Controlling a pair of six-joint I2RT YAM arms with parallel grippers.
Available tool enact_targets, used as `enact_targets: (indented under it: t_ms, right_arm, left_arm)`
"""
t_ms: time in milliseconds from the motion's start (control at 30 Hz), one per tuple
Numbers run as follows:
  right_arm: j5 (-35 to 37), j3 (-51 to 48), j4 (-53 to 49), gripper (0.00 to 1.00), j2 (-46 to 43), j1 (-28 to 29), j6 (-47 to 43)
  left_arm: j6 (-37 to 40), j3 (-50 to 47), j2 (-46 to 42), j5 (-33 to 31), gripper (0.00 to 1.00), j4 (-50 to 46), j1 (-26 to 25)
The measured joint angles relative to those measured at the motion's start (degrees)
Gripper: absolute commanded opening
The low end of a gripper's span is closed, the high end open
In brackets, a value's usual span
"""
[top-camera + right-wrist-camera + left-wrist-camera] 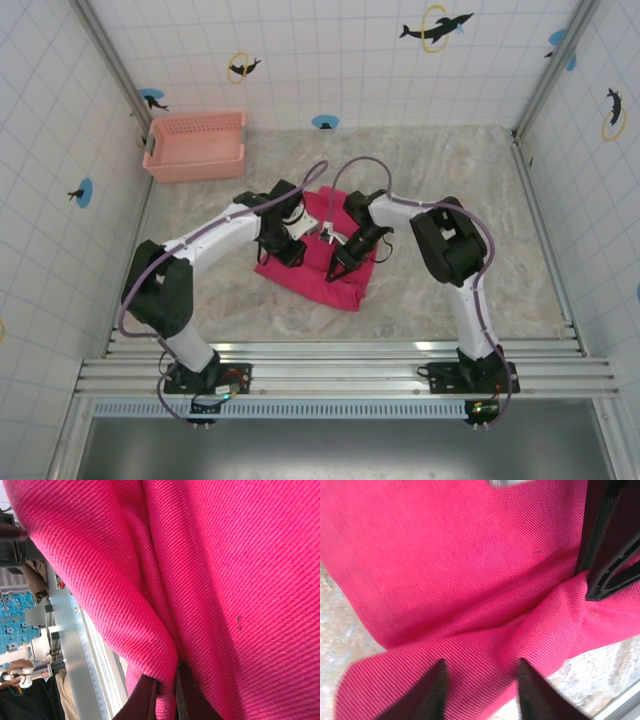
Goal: Roll up the long pants
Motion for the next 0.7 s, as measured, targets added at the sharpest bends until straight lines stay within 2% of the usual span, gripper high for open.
enact_targets:
  t_ms: [133,200,267,367,533,600,700]
  right_arm:
    - [-0.63,1.07,-0.46,0.04,0.94,-1.05,-0.59]
    - [-1.03,1.36,-0.63,0.04,1.31,-1.27,-0.68]
    - [-1.31,1.66,-1.03,0.04,1.73,-1.29,-0.85]
    - [-1.81,2.12,-1.64,0.04,2.23,-1.36,-1.09]
    - [-2.86,2.84,-2.32,0.04,3.45,-1.42,-1.53]
    - [-3.32,3.13,-2.80,0.04,3.80,-1.68,-1.79]
    - [-4.68,4.81,-5.22,0.05,5.14,-1.97,-3.76]
  left_arm:
    - [-1.46,-0.13,-3.15,0.28,0.32,-0.31,-0.22]
    - [-1.95,-0.15,-4.74,0.50,0.21,-0.37,-0.52]
    - [-2.34,-0.31,-5.25,0.68,0.15,-0.24,-0.90]
    - [-2.71,-1.46,-4.22,0.85,0.14,0.35,-1.25]
    - [-2.73,-1.84,2.86,0.44,0.11,2.25,-1.29]
    - [-2.78,-1.14,6.88,-0.59,0.05,2.43,-1.29]
    - [-2.54,2.36,11.69,-1.05,0.05,0.74,-1.20]
